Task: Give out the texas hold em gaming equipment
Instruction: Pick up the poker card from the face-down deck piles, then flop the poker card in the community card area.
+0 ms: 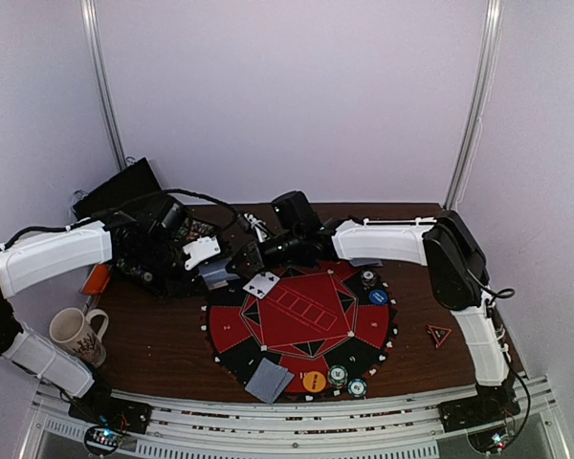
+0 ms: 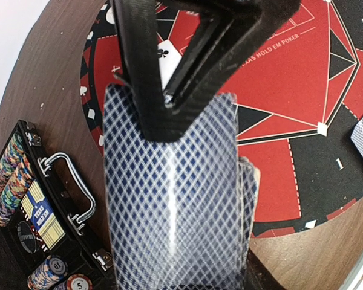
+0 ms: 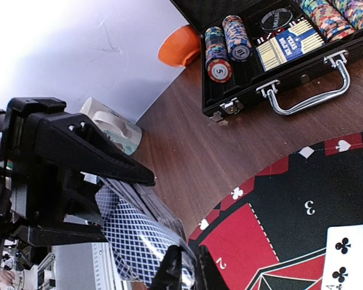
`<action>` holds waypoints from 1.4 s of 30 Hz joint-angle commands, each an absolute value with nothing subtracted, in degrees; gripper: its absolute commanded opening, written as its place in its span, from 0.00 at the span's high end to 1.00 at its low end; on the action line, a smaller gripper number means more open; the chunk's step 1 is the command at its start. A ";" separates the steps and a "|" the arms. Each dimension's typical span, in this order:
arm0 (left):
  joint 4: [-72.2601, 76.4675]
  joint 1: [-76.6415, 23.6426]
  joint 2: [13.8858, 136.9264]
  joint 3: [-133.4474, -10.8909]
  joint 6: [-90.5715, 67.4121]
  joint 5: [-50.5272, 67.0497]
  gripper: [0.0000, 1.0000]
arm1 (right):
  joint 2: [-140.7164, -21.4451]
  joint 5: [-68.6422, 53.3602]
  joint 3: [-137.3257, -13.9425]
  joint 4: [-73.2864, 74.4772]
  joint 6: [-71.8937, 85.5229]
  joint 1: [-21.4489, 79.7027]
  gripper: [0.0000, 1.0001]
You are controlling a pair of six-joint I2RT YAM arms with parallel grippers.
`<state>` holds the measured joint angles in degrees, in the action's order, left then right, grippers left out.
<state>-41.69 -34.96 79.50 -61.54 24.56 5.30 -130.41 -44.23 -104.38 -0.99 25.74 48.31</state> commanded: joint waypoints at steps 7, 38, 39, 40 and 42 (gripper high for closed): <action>-39.44 -35.25 78.93 -61.40 24.25 4.43 0.52 | -122.87 -36.41 -102.04 7.67 22.50 45.33 1.00; -38.85 -34.70 79.80 -60.70 21.18 -0.49 0.52 | -135.93 34.42 -112.80 47.94 3.36 59.12 1.00; -38.85 -34.65 79.80 -60.70 21.17 -0.45 0.52 | -136.21 32.20 -113.16 47.63 3.84 59.10 1.00; -38.84 -34.63 79.80 -60.69 21.14 -0.44 0.52 | -136.60 29.93 -113.97 47.74 4.50 59.10 1.00; -38.85 -34.68 79.80 -60.59 21.27 -0.44 0.52 | -137.56 24.45 -115.72 48.22 5.88 58.94 1.00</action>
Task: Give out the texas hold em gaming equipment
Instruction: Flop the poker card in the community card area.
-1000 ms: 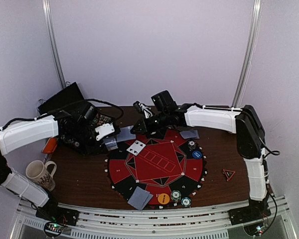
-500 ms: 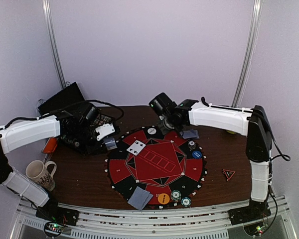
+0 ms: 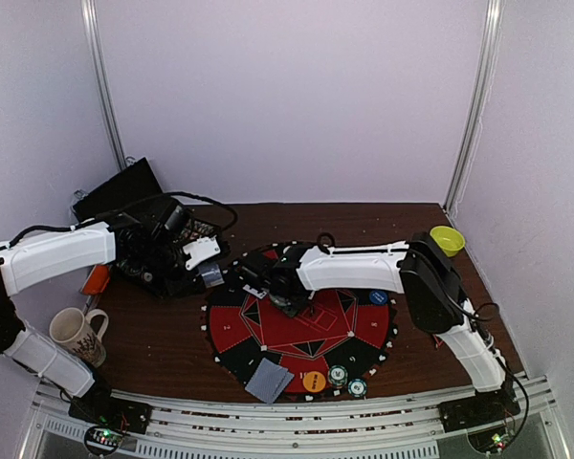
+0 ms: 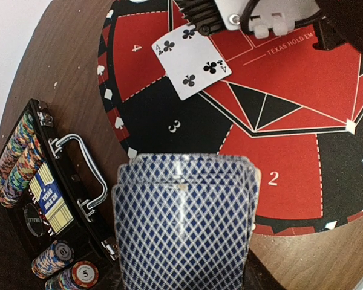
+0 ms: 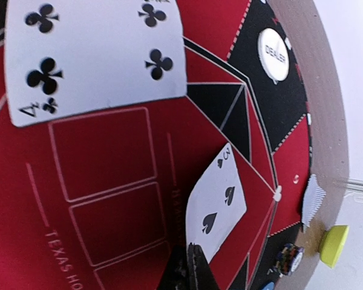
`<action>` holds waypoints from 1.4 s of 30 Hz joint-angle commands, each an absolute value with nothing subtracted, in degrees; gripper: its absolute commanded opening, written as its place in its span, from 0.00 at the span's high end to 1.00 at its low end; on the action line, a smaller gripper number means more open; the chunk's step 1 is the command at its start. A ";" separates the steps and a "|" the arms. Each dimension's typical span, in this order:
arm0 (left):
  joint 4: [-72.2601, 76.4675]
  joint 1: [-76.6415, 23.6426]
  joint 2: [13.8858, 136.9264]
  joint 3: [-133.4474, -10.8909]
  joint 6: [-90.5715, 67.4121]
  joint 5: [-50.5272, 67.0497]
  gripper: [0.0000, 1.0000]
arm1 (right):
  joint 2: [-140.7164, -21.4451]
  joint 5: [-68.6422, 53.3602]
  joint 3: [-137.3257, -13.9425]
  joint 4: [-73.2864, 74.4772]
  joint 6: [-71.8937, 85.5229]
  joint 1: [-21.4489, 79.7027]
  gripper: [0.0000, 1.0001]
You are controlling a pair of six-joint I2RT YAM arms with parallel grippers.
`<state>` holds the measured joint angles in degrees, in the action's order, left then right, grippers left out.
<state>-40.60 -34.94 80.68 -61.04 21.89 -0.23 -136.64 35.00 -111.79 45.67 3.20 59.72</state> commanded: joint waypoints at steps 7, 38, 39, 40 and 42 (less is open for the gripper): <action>-38.85 -34.56 79.54 -60.23 21.14 -0.55 0.52 | -138.52 14.19 -117.74 46.75 9.74 57.80 1.00; -38.67 -34.51 79.28 -59.96 21.36 -0.57 0.52 | -134.47 -6.89 -112.39 36.72 20.87 54.03 0.63; -38.67 -34.47 79.21 -60.02 21.35 -0.61 0.52 | -133.42 -8.83 -111.99 36.19 21.02 53.57 0.61; -38.67 -34.48 79.12 -60.08 21.33 -0.61 0.52 | -131.92 -10.27 -111.03 35.41 21.21 52.81 0.60; -38.67 -34.38 78.93 -59.99 21.39 -0.49 0.52 | -128.57 -11.63 -107.60 32.65 21.67 50.84 0.59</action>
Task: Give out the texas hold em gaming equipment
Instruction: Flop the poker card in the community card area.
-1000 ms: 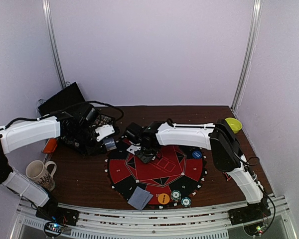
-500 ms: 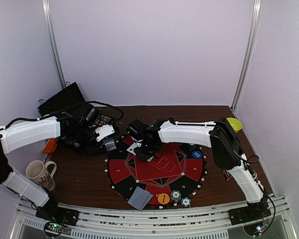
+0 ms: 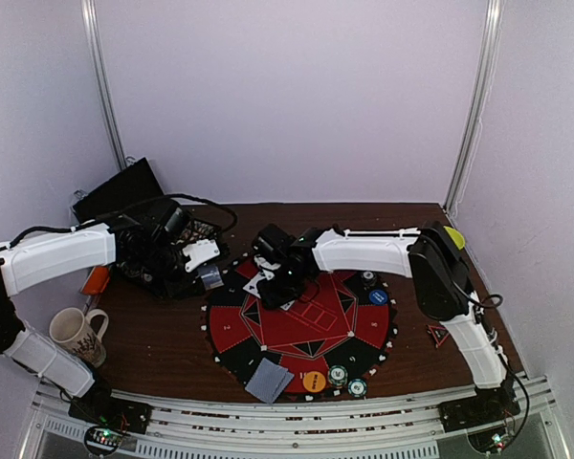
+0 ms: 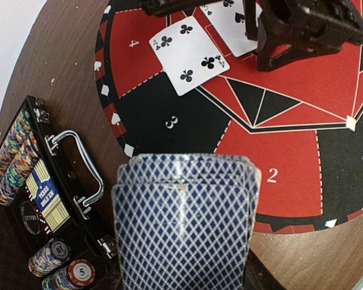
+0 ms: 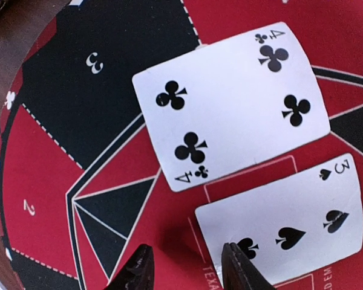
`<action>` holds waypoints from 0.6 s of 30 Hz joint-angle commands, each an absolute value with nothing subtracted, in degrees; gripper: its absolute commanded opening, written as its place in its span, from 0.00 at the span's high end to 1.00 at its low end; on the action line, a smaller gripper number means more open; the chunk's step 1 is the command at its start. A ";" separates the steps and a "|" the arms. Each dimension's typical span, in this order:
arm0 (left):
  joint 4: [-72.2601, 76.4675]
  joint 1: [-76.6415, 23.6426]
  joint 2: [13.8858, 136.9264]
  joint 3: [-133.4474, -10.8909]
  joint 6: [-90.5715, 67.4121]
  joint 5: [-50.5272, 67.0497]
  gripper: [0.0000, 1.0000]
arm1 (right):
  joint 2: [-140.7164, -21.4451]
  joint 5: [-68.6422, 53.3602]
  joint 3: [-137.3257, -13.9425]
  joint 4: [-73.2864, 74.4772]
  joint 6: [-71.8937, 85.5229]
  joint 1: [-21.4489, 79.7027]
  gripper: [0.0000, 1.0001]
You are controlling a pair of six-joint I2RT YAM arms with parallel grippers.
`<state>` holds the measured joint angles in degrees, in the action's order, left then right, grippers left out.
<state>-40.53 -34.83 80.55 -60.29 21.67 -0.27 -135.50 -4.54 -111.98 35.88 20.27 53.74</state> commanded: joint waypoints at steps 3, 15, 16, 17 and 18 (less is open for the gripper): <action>-38.63 -34.38 78.92 -59.88 21.36 -0.25 0.52 | -124.52 -11.09 -102.20 29.13 21.52 47.64 0.57; -38.50 -34.38 79.02 -59.72 21.43 -0.18 0.52 | -131.87 -8.57 -105.59 32.69 13.98 42.00 0.54; -38.50 -34.29 79.01 -59.68 21.44 -0.18 0.52 | -132.66 -9.30 -106.04 32.79 13.90 42.01 0.55; -38.50 -34.32 78.94 -59.65 21.45 -0.18 0.52 | -133.18 -10.06 -106.35 32.82 13.89 42.07 0.55; -38.45 -34.32 78.93 -59.51 21.45 -0.20 0.52 | -133.52 -11.02 -106.47 32.74 13.89 42.14 0.55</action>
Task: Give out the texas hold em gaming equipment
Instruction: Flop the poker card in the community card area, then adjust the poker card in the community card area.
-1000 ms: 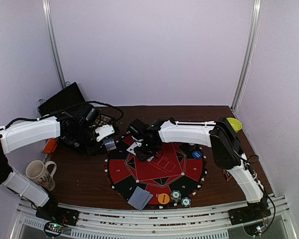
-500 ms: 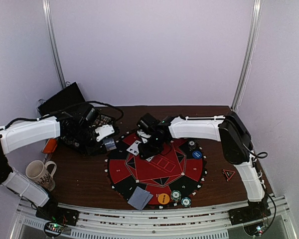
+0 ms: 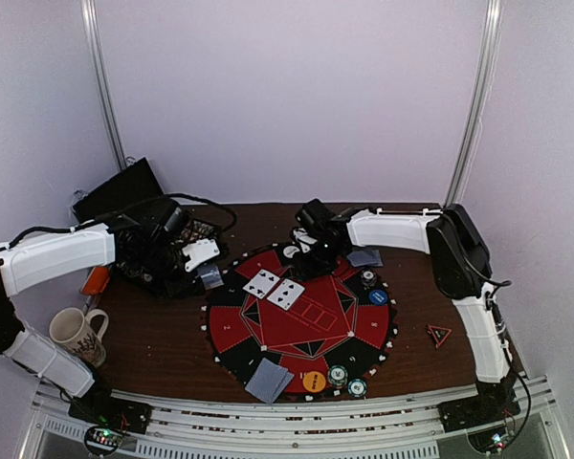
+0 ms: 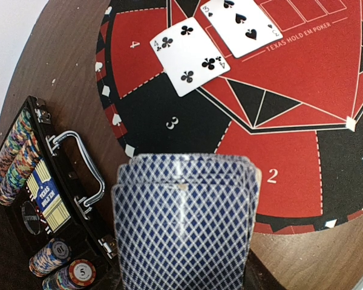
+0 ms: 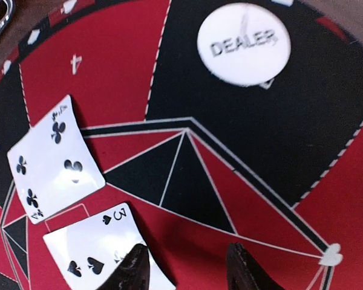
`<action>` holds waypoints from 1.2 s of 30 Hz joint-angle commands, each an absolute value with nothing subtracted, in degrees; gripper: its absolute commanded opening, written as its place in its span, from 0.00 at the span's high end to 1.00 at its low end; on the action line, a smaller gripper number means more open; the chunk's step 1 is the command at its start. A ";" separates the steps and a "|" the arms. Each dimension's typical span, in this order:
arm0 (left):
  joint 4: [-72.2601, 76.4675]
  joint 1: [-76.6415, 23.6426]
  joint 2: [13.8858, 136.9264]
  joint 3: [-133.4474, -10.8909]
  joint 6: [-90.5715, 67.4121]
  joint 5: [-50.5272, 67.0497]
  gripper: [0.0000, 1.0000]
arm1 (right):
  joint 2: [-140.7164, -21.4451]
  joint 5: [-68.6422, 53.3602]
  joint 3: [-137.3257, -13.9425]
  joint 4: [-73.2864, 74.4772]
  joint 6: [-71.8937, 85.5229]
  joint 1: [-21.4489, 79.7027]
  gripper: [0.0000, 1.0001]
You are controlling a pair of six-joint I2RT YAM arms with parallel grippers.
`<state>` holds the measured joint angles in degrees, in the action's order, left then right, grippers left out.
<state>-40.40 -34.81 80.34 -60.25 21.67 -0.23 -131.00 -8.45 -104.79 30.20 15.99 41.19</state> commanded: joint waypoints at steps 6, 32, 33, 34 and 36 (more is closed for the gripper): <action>-38.36 -34.34 79.27 -59.55 21.58 -0.22 0.52 | -133.90 -13.10 -105.30 31.84 13.63 43.91 0.58; -38.32 -34.28 79.03 -59.33 21.61 0.11 0.52 | -135.80 -11.77 -110.38 31.76 10.08 45.38 0.63; -38.27 -34.31 79.02 -59.35 21.60 0.15 0.52 | -135.26 -11.60 -110.65 31.92 9.90 45.40 0.63; -38.31 -34.31 79.01 -59.33 21.62 0.12 0.52 | -134.58 -10.74 -110.87 32.08 9.78 45.37 0.63; -38.32 -34.35 79.01 -59.35 21.54 0.20 0.52 | -132.80 -9.44 -110.88 32.31 9.59 45.27 0.63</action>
<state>-40.36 -34.59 80.27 -59.72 21.69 -0.21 -135.02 -11.57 -109.36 30.41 10.76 45.04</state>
